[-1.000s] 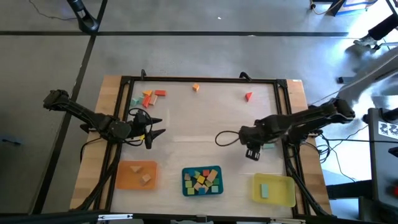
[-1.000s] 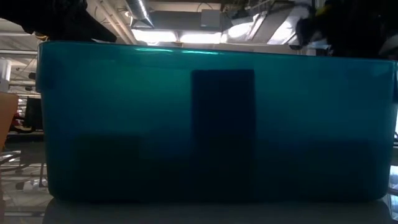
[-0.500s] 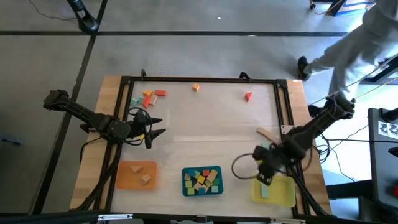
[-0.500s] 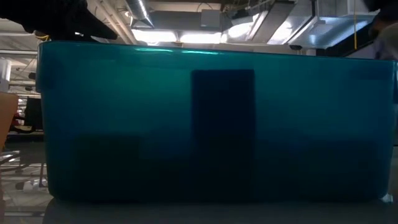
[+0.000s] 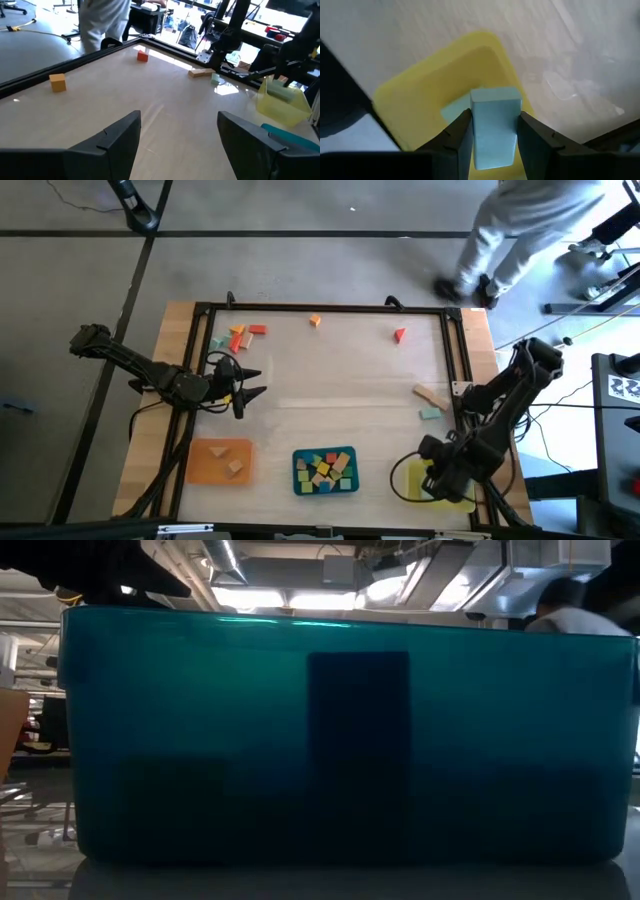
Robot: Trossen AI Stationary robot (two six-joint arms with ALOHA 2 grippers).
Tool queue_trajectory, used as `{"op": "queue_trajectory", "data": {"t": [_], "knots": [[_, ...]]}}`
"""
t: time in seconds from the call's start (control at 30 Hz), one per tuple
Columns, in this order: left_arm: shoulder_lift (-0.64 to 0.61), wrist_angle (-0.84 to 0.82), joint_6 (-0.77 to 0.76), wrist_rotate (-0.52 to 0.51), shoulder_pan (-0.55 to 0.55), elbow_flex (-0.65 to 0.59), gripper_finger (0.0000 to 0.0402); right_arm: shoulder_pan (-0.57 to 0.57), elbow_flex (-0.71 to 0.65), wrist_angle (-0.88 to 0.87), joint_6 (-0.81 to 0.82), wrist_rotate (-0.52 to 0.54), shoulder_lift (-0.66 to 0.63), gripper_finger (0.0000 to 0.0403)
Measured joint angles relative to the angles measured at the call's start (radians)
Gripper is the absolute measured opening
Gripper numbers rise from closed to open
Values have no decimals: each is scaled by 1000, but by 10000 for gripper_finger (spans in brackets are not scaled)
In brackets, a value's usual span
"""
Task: Sort blocks by size
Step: Put the light blue rectangular block into the yellow bin
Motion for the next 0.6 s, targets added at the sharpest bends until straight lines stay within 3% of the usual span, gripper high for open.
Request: {"op": "queue_trajectory", "data": {"t": [0.37, 0.6], "knots": [[0, -2, -6, 0, 0, 0, 250, -41, 0, 1, 29, -71, 69, 137], [0, -2, -6, 0, 0, 0, 250, -43, 0, -22, 46, -80, 70, 228]]}}
